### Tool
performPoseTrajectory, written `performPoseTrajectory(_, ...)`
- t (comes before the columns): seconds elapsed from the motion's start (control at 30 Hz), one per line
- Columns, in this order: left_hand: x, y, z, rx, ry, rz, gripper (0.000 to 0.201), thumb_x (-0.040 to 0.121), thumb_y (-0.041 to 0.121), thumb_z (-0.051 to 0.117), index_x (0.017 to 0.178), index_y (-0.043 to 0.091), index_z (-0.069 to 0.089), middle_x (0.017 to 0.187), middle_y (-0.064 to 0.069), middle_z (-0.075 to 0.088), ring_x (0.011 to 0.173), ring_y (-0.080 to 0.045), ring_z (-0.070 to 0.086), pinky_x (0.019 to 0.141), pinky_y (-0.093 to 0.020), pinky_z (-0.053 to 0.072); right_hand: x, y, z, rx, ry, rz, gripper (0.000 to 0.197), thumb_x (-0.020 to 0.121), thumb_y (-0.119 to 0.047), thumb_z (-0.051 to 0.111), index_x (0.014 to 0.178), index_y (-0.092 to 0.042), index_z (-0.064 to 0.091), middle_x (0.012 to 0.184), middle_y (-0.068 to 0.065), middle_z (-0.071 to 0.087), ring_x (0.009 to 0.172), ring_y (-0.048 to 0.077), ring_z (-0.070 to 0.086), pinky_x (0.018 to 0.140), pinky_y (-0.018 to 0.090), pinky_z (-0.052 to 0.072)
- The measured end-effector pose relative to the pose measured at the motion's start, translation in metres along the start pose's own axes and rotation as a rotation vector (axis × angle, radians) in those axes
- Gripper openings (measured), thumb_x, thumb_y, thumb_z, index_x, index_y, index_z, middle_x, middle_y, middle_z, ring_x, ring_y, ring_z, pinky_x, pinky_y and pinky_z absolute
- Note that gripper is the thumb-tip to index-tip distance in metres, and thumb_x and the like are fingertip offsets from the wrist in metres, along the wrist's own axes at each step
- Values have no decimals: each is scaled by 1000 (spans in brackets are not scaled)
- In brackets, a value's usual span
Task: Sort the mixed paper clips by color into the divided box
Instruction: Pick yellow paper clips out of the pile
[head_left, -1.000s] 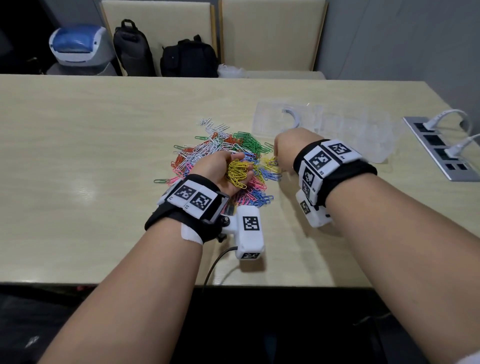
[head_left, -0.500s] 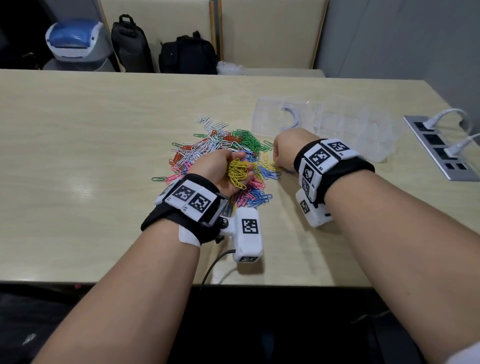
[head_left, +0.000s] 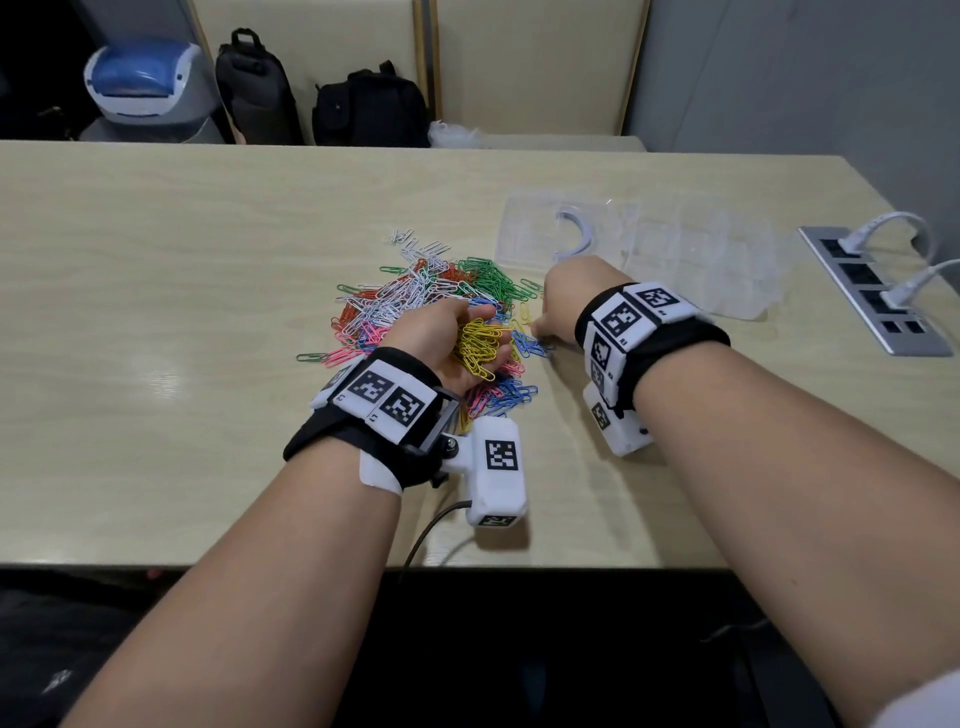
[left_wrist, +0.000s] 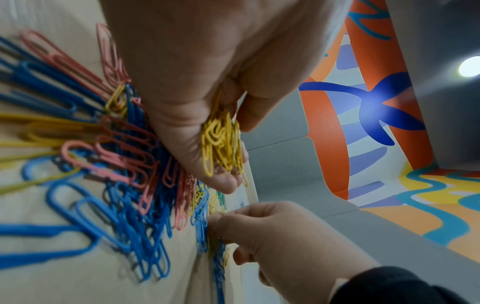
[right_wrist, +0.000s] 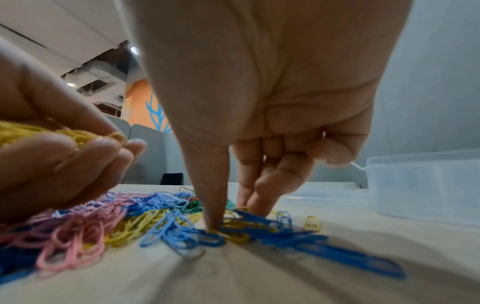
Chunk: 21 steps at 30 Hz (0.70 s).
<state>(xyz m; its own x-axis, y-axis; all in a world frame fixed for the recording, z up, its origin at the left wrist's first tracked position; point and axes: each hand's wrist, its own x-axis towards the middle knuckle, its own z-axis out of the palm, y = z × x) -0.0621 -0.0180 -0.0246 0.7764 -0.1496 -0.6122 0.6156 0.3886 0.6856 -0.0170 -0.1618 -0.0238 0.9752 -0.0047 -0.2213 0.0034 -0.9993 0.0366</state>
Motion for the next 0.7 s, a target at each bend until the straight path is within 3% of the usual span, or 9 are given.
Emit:
performPoseTrajectory(0.07,0,1,-1,-4,3,-2,33,103,20,34,88,3,58,73,-17,60,65,-24,58,51,-26,55,1,1,-2,-4,-18,-22,14,81,-24,70,84,-10,70,75,4,64,73,23,61,61,26,46)
performPoseTrajectory(0.17,0,2,-2,-7,9,1,32,103,20,35,88,3,58,56,-14,63,65,-24,58,51,-26,55,-1,3,-6,10,-37,-21,18,80,-23,70,95,-13,72,90,5,70,87,23,66,75,30,55)
performPoseTrajectory(0.3,-3,3,1,-9,8,5,31,103,19,34,88,3,56,74,-16,56,65,-23,56,50,-25,54,-3,7,-11,1,-54,-21,24,90,-17,53,106,-13,70,106,5,69,99,25,63,88,34,53)
performPoseTrajectory(0.43,-3,3,3,-15,11,-3,34,103,18,33,85,3,56,67,-14,59,64,-22,56,50,-25,54,-5,12,-18,112,-27,-9,30,95,-17,45,113,-10,68,116,8,65,109,26,59,93,33,47)
performPoseTrajectory(0.5,-3,3,3,-6,13,-2,35,104,20,33,84,3,57,65,-14,59,65,-22,56,54,-27,54,-6,15,-17,119,-33,-6,31,95,-19,45,115,-11,67,118,8,64,110,26,58,93,33,43)
performPoseTrajectory(0.6,-4,3,5,0,11,3,38,104,22,32,83,2,57,74,-16,55,67,-23,55,67,-30,51,-7,20,-15,155,10,-13,29,89,-25,53,112,-15,68,112,8,66,104,27,61,82,32,47)
performPoseTrajectory(0.7,-5,3,5,5,9,5,38,104,23,32,84,3,57,77,-16,55,68,-22,55,66,-29,52,-7,19,-15,114,-21,-11,25,91,-22,50,101,-6,66,97,10,65,91,27,61,72,31,45)
